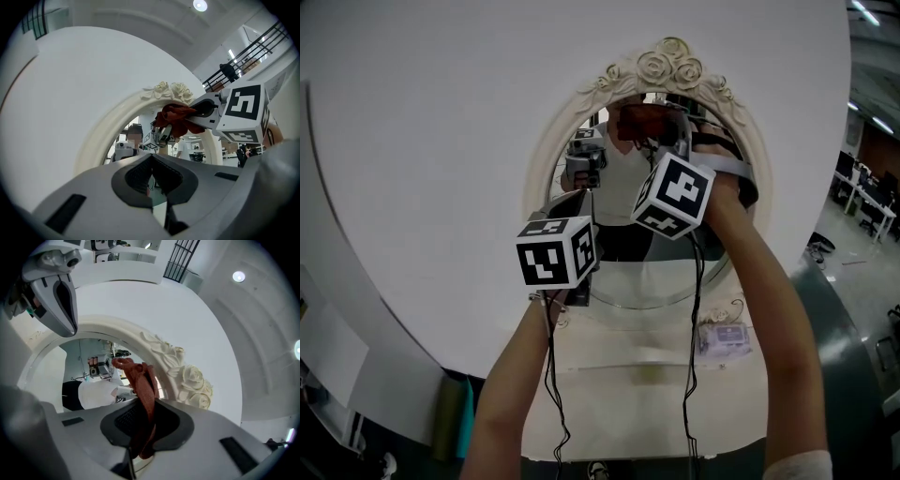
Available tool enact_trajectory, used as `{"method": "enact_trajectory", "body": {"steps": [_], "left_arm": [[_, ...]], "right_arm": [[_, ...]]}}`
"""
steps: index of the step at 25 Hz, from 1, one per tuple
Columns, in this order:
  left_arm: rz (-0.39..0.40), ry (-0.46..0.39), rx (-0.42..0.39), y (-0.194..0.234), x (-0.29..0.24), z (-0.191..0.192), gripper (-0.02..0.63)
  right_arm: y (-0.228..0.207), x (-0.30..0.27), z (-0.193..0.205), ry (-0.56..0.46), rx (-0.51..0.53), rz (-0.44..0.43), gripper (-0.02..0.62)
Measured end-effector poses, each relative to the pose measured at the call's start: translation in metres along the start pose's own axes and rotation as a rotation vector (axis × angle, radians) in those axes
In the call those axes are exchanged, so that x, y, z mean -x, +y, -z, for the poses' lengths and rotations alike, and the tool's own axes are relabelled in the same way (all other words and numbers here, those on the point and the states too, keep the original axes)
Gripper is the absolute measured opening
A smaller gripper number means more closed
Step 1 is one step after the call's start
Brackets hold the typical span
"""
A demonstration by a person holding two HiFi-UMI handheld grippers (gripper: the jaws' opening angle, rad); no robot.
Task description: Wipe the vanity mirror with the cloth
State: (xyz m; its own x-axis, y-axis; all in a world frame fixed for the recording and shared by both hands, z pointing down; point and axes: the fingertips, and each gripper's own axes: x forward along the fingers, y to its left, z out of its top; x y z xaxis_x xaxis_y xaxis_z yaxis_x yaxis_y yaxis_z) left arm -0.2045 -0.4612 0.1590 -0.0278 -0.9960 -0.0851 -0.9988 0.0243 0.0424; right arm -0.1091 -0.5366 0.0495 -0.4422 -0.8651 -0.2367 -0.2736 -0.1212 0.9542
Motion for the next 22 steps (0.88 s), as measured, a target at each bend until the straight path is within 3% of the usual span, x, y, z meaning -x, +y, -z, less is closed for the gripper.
{"method": "enact_trajectory", "body": {"steps": [6, 16, 22], "left_arm": [[-0.004, 0.076, 0.042, 0.006, 0.001, 0.056, 0.011], [0.004, 0.206, 0.042, -0.004, 0.013, 0.17, 0.011], [0.035, 0.219, 0.027, -0.014, 0.023, 0.236, 0.011]], "right_arm": [[0.06, 0.009, 0.013, 0.0, -0.015, -0.115, 0.063], [0.193, 0.041, 0.032, -0.003, -0.061, -0.331, 0.063], [0.29, 0.066, 0.046, 0.006, -0.075, -0.482, 0.063]]}}
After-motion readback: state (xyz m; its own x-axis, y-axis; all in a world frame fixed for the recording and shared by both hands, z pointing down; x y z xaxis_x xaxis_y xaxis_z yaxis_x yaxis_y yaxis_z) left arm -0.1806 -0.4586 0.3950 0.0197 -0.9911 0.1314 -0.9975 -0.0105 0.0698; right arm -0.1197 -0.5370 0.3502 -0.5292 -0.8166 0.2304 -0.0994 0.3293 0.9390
